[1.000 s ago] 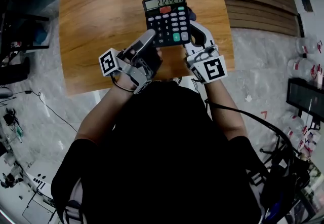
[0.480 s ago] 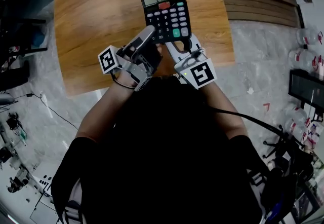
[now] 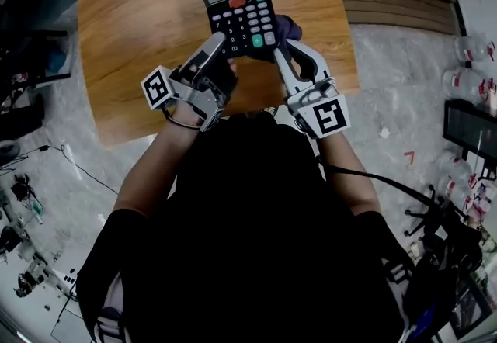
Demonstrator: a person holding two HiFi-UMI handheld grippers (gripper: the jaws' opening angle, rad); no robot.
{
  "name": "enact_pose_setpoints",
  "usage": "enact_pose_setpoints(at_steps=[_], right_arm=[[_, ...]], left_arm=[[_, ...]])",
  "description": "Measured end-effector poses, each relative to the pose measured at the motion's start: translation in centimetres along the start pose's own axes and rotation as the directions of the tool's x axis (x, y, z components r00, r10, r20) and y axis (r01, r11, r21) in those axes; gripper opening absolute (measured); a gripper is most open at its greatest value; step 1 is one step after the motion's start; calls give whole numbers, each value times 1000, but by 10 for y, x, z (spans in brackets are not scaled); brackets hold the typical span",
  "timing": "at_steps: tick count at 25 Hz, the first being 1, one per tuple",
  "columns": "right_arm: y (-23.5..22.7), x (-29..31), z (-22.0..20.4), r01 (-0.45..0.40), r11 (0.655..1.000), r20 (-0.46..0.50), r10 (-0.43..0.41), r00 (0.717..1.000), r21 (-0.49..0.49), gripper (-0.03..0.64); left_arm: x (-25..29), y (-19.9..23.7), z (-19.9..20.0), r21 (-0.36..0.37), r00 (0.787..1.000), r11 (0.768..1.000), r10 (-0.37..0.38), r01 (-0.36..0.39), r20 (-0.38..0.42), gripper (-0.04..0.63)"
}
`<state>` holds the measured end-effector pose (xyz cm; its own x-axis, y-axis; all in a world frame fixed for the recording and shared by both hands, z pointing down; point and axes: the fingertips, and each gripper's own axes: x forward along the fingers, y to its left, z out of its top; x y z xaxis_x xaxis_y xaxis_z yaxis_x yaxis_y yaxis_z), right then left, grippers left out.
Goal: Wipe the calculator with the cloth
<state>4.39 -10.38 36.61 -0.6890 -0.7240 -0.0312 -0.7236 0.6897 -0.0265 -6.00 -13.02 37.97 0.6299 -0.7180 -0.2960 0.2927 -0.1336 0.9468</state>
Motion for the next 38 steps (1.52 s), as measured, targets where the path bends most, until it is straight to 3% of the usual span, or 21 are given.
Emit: enact_pose_setpoints(at_steps=[4, 8, 15, 20, 23, 29, 31, 33, 35, 38], right_arm=[[-26, -16, -13, 94, 996, -28, -94, 995, 9, 44], [-45, -29, -41, 155, 988, -112, -155, 982, -2, 44], [-41, -43, -126, 156, 987, -302, -135, 943, 44, 44], [-35, -37, -184, 156, 985, -425, -109, 898, 78, 44], [-37, -37, -210, 182, 981, -485, -124, 866, 74, 44], [-30, -30, -256, 224, 971, -569, -142, 810, 77, 44], [-28, -31, -263, 244, 966, -596, -149, 789, 82, 44], [-26, -34, -262, 263, 959, -621, -142, 771, 107, 46], [-28, -35, -262, 269, 953, -650, -116, 751, 140, 46], [-24, -38, -261, 254, 953, -703, -66, 708, 166, 46]], left_arm=[[-8, 14, 6, 33, 999, 999, 37, -37, 2, 71], [-30, 57, 7, 60, 989, 988, 147, -146, -21, 71], [-76, 147, -4, 99, 936, 936, 345, -338, -71, 71], [-93, 197, 2, 133, 882, 888, 455, -440, -122, 71], [-98, 219, 4, 154, 855, 864, 499, -479, -143, 71], [-101, 239, 11, 223, 833, 845, 525, -486, -172, 72], [-101, 237, 12, 339, 804, 802, 568, -492, -177, 78], [-99, 230, 6, 491, 757, 722, 630, -488, -174, 81], [-97, 227, 0, 622, 698, 618, 699, -482, -154, 92], [-107, 230, -3, 755, 573, 419, 816, -505, -70, 114]])
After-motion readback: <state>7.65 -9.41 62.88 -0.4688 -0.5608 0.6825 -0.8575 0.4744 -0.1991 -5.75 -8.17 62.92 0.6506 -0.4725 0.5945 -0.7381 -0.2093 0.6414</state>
